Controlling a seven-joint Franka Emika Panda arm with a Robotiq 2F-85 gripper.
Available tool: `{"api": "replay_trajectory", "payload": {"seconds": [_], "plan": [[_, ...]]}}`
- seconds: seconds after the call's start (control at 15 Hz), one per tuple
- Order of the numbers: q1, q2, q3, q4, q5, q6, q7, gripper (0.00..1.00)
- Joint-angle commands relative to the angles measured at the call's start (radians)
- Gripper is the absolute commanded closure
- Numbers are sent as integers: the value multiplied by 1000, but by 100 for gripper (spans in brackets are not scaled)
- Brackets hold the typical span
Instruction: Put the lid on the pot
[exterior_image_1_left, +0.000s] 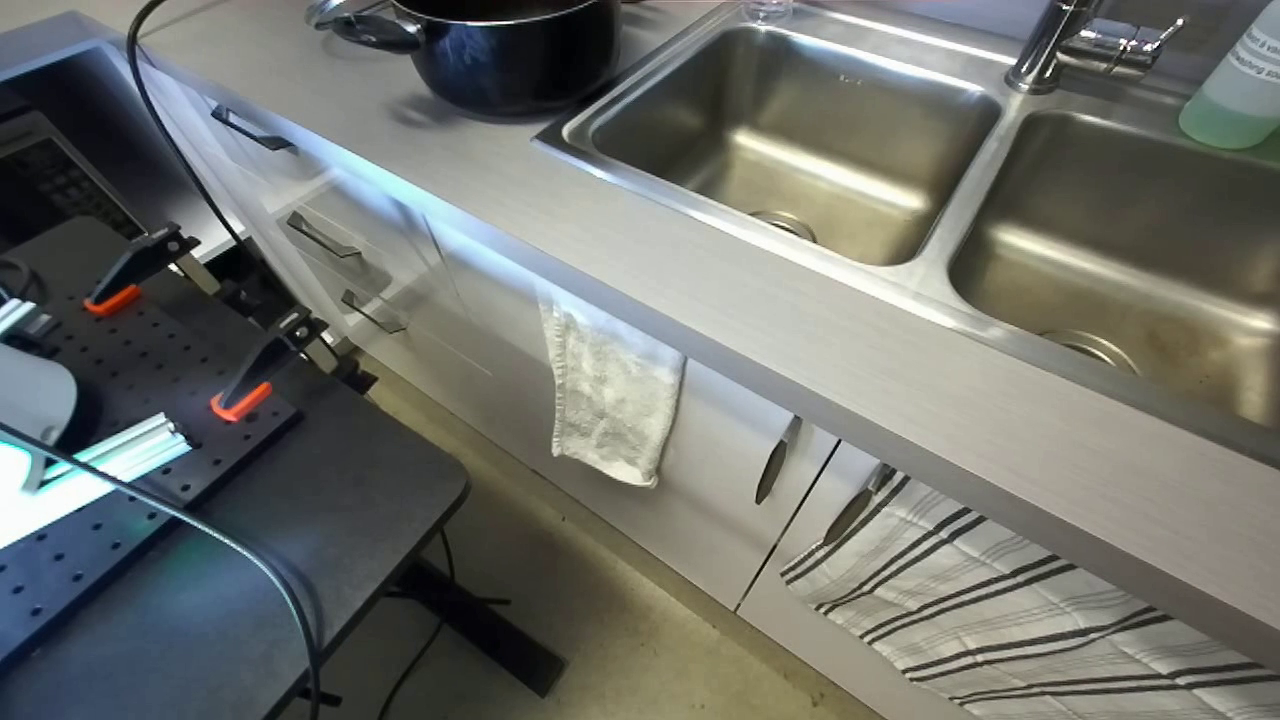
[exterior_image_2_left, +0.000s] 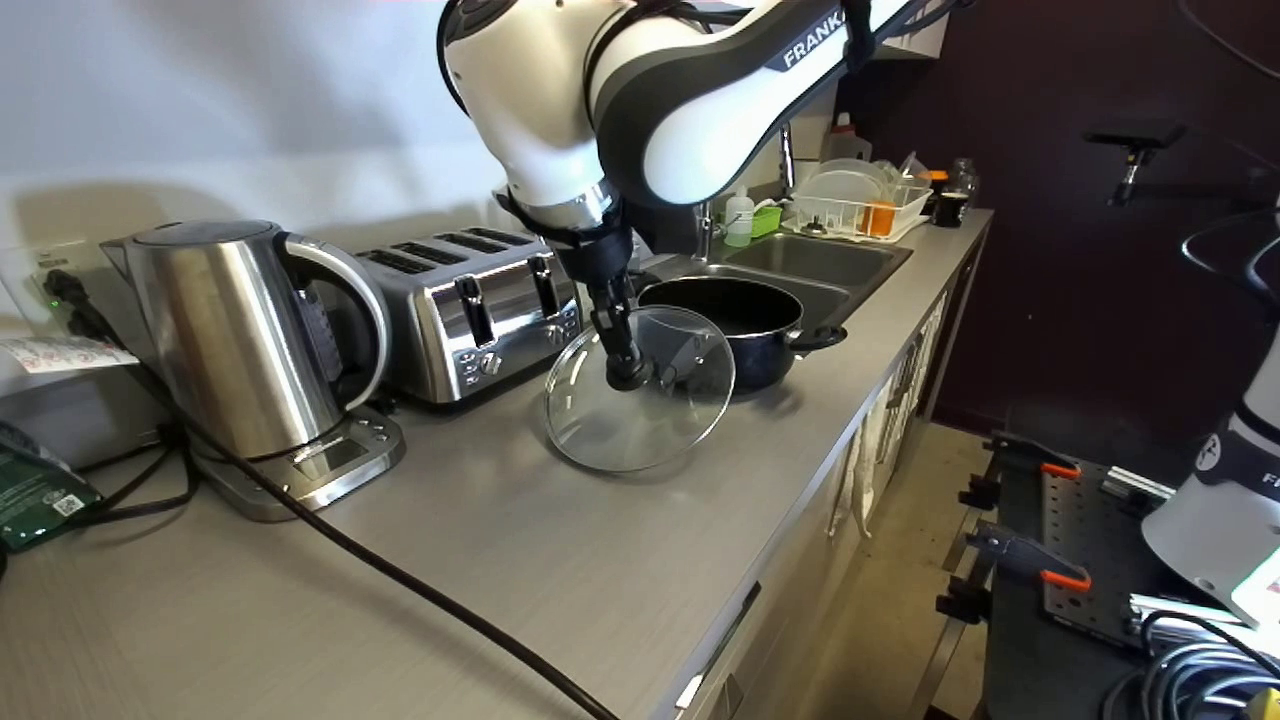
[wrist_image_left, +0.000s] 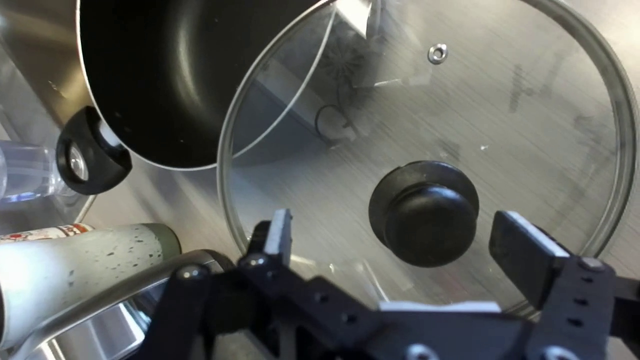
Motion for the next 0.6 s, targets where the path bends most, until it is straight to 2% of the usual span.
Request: {"api": "replay_trajectory", "payload": {"seconds": [0.0, 0.53], "plan": [[35, 43, -27, 56, 16, -42, 3, 0], [52, 87, -44, 79, 9, -64, 4, 0]]}}
